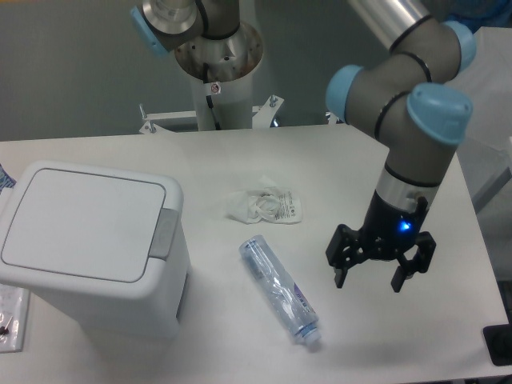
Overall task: Open the trash can
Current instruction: 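Move the open gripper over to the white trash can's lid edge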
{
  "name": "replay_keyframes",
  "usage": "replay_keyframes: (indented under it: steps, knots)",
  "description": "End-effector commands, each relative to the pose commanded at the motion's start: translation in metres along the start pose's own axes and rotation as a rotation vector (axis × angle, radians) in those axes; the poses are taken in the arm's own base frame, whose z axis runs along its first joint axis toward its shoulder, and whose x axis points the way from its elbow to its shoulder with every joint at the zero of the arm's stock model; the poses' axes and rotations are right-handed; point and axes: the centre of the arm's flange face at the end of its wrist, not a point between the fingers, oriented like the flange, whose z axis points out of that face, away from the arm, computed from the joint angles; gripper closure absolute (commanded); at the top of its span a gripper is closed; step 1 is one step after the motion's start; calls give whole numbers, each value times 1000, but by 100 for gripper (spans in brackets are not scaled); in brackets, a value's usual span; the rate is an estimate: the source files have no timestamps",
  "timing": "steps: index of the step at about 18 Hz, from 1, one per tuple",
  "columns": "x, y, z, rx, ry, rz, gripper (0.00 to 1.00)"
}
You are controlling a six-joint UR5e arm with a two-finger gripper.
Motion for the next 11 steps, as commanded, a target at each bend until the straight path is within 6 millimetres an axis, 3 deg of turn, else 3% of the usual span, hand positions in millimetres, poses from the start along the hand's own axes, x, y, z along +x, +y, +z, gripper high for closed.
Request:
replay_keyframes:
  steps: [4, 6, 8, 11]
  knots:
    - [66, -6, -22, 37, 75, 33, 0]
    - [92, 6, -27, 34, 123, 29, 0]
    - [113, 26, -36, 27, 146, 35, 0]
    - [119, 38, -39, 19, 150, 30, 0]
